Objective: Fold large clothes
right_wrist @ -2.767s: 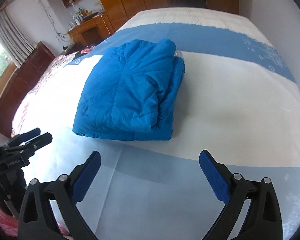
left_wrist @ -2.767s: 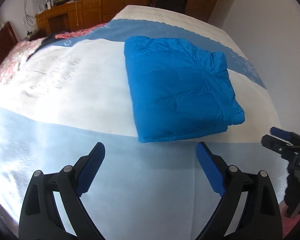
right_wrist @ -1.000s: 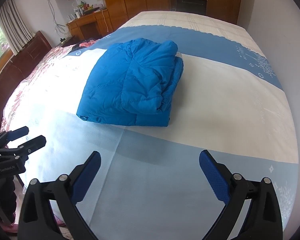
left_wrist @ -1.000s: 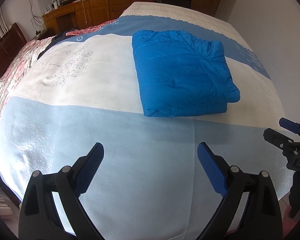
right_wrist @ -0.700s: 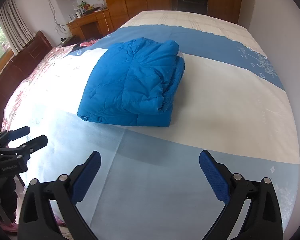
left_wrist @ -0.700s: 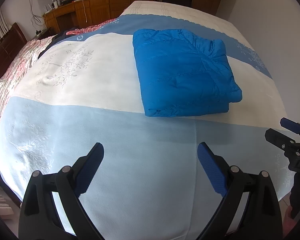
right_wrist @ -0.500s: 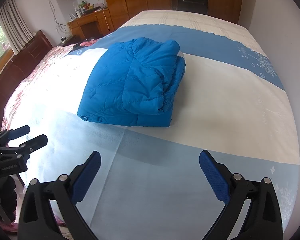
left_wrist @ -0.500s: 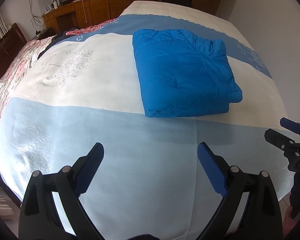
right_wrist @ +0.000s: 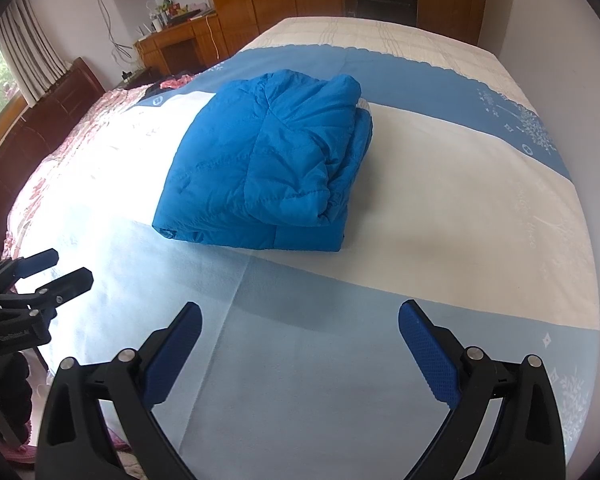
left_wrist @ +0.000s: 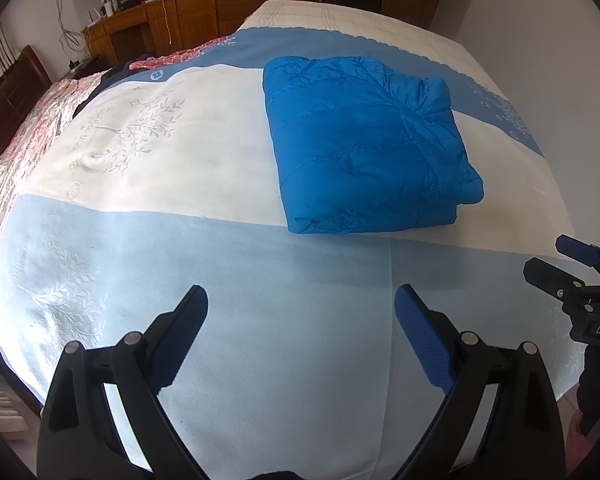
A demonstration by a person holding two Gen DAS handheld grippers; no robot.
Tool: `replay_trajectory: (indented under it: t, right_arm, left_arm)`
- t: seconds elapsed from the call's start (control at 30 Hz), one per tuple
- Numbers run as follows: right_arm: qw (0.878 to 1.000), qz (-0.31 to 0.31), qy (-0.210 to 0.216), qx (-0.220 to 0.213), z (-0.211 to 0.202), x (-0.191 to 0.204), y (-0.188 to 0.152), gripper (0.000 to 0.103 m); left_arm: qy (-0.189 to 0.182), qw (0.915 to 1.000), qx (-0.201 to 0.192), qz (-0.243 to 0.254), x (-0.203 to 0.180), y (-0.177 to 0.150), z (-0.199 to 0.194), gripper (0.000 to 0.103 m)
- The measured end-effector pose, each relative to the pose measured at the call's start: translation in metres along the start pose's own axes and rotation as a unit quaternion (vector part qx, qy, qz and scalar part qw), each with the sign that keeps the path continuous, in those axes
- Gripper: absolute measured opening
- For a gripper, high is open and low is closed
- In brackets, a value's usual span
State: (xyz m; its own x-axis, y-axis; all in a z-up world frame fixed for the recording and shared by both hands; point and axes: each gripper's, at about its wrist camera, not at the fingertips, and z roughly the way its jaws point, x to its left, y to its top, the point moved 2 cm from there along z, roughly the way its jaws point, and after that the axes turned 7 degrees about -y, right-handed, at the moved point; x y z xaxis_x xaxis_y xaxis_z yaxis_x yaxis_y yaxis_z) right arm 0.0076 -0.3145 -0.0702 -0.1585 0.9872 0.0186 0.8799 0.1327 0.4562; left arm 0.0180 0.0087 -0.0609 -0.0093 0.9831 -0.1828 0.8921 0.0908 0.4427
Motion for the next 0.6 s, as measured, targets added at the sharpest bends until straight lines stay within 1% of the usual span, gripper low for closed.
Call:
replay_trajectory:
  t: [0.33, 0.6]
  right_arm:
    - [1.000, 0.000, 0.000, 0.004, 0.0053, -0.0023, -0.0008, 0.099]
    - [1.000, 0.002, 0.001, 0.005, 0.0063, -0.0042, -0.0005, 0.099]
  left_arm:
    - [-0.002, 1.0000, -0.002, 0.004, -0.0008, 0.0001, -0.0014, 0.094]
    - [-0.003, 1.0000, 0.004, 0.002, 0.0027, 0.0012, 0.0002, 0.094]
